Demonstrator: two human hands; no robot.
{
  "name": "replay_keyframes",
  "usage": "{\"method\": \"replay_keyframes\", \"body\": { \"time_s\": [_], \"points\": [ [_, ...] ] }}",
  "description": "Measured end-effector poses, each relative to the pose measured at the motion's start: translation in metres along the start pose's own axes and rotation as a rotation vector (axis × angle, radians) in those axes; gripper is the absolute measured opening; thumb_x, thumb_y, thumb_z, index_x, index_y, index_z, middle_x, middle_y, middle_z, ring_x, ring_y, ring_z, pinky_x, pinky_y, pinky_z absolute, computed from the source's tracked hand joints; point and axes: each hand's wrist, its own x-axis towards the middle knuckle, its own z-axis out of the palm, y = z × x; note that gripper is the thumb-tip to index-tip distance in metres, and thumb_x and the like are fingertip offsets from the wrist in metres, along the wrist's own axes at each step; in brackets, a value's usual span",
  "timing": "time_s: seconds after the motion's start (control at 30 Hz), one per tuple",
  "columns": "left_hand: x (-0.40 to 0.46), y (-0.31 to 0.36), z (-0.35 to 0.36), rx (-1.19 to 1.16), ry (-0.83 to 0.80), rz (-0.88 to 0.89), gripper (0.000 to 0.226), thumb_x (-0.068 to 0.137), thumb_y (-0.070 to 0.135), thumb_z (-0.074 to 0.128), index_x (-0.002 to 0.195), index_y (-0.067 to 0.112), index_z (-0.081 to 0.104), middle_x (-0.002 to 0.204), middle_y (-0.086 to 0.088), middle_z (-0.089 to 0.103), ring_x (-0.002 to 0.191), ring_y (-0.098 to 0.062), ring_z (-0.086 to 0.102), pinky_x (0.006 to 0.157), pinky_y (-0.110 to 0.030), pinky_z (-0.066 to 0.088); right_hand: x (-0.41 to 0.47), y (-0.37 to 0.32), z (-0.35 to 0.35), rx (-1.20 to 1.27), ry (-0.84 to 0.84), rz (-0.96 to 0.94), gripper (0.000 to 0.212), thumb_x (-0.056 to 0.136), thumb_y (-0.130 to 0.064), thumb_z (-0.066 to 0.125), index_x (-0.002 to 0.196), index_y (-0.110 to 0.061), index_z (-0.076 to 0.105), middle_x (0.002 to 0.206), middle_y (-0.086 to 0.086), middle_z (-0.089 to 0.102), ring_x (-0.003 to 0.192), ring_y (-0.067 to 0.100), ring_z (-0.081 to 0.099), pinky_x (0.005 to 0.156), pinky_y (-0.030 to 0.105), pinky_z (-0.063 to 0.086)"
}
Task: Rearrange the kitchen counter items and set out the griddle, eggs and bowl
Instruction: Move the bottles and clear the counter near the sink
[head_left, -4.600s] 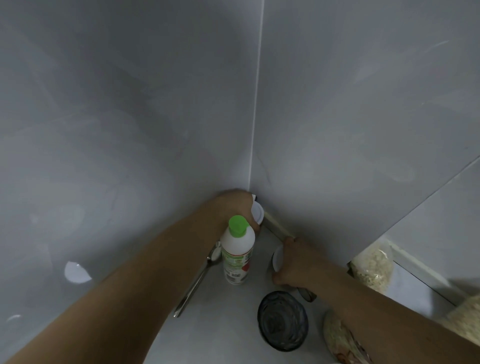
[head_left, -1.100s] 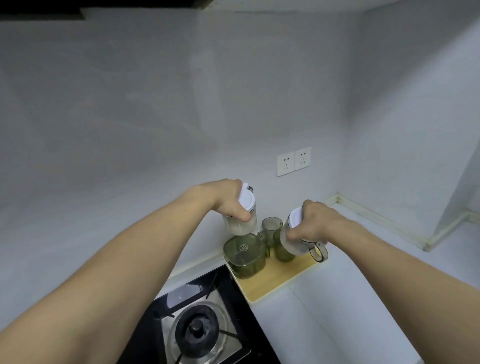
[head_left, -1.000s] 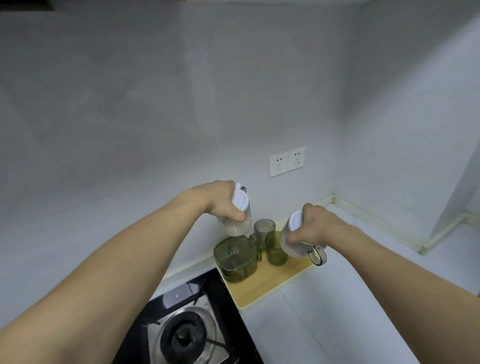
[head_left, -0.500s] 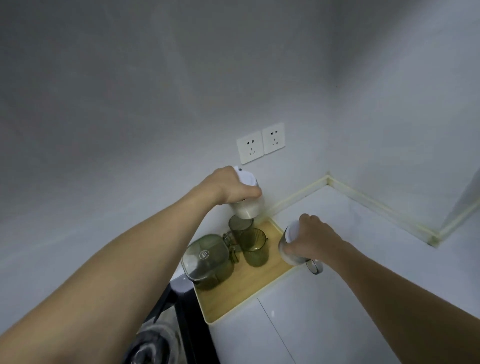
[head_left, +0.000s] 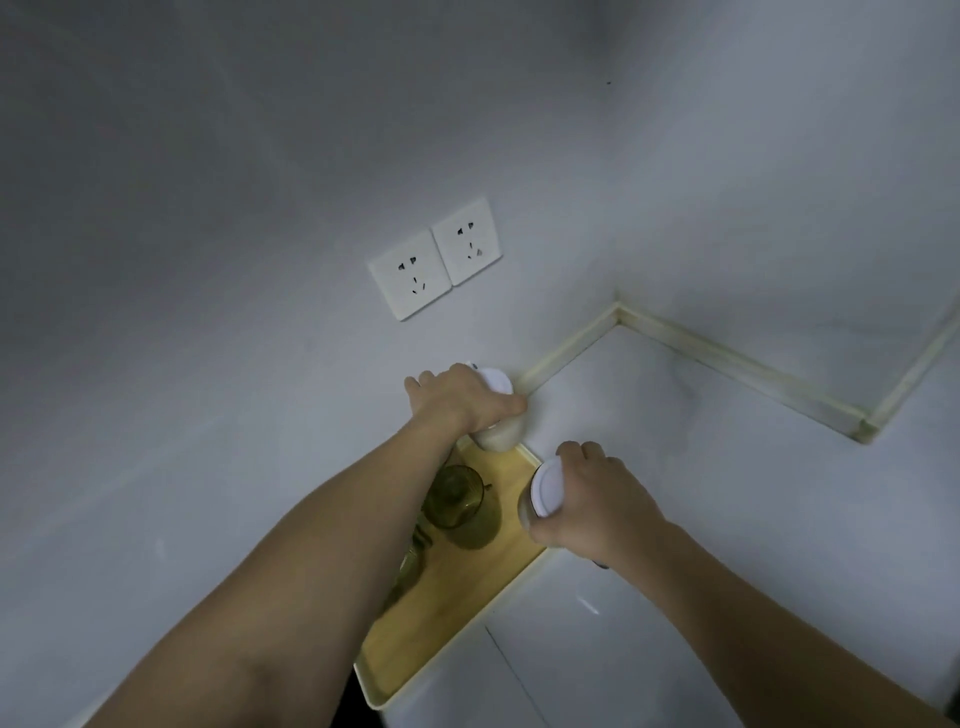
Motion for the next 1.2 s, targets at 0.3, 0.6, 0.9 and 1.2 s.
{"method": "replay_keyframes", "body": {
  "time_s": [0.3,0.6,0.9,1.2],
  "points": [
    [0.022,0.010,0.042,0.171,-0.062,-0.010,0.083,0.062,0.074,0.044,0.124,0.020,0.055,0.117,-0.005,0.061,0.132,-0.035,0.033,0.108,-0.066,0.000,0.005,0.020,0.011,0.071,0.025,0.042,0.068,0.069,-0.062,0.064,0.118,-0.021,0.041,0.107,-0.002,0.047,0.092,0.019,0.049,0.074,0.026,0.047],
    [0.032,-0.001,0.065,0.199,-0.110,-0.052,0.082,0.060,0.074,0.042,0.119,0.018,0.054,0.118,-0.010,0.057,0.132,-0.035,0.030,0.102,-0.071,-0.011,0.009,0.025,0.021,0.063,0.097,0.027,0.067,0.066,-0.065,0.063,0.115,-0.023,0.044,0.101,-0.006,0.047,0.087,0.015,0.049,0.071,0.025,0.050],
    [0.040,-0.009,0.075,0.210,-0.104,-0.062,0.088,0.061,0.078,0.037,0.124,0.019,0.054,0.123,-0.011,0.056,0.134,-0.032,0.030,0.100,-0.073,-0.015,0.013,0.024,0.027,0.047,0.080,0.016,0.071,0.066,-0.062,0.066,0.120,-0.023,0.042,0.106,-0.006,0.048,0.089,0.014,0.048,0.072,0.024,0.050],
    [0.033,-0.013,0.057,0.333,-0.216,-0.011,0.109,0.065,0.089,0.031,0.150,0.020,0.029,0.140,-0.007,0.049,0.143,-0.034,0.015,0.097,-0.076,-0.018,0.023,0.007,0.027,0.023,-0.009,-0.015,0.077,0.069,-0.055,0.069,0.131,-0.022,0.036,0.115,-0.001,0.047,0.100,0.017,0.049,0.080,0.027,0.048]
  ]
}}
